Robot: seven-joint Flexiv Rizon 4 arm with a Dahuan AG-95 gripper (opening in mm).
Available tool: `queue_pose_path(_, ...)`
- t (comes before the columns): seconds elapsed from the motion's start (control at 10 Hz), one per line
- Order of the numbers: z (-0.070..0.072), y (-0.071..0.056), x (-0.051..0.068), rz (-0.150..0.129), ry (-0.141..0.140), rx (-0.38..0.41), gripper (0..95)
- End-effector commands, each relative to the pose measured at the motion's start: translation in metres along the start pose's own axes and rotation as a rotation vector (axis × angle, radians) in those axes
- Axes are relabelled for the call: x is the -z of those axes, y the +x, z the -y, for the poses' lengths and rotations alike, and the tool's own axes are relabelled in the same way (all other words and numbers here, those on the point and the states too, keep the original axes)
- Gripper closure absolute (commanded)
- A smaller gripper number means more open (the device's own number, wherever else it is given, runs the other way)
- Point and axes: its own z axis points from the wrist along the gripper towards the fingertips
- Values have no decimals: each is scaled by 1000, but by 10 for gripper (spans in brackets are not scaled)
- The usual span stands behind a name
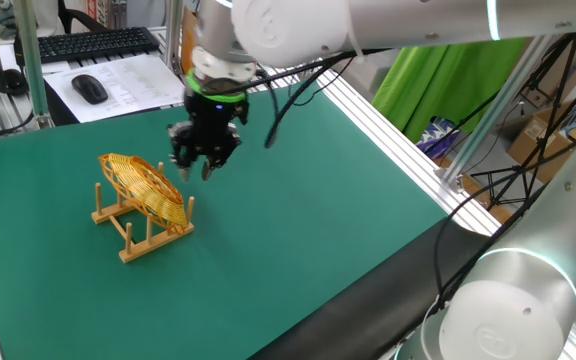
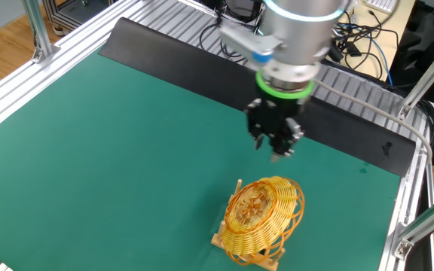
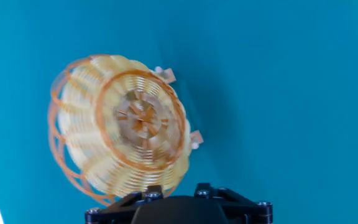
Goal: Take the dish off the dish rack
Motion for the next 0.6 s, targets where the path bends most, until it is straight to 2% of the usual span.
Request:
queue_pose_path(0.1,-23,5,8,24,9,-74,190)
queue_pose_path(0.2,-30,6,9,31,6,-94,190)
queue_pose_path(0.3,-42,5,10,41,29,-107,190)
queue_pose_path(0.4,-53,5,10,44,38,-126,190)
queue_pose_path(0.6,-65,8,6,65,38,-147,190)
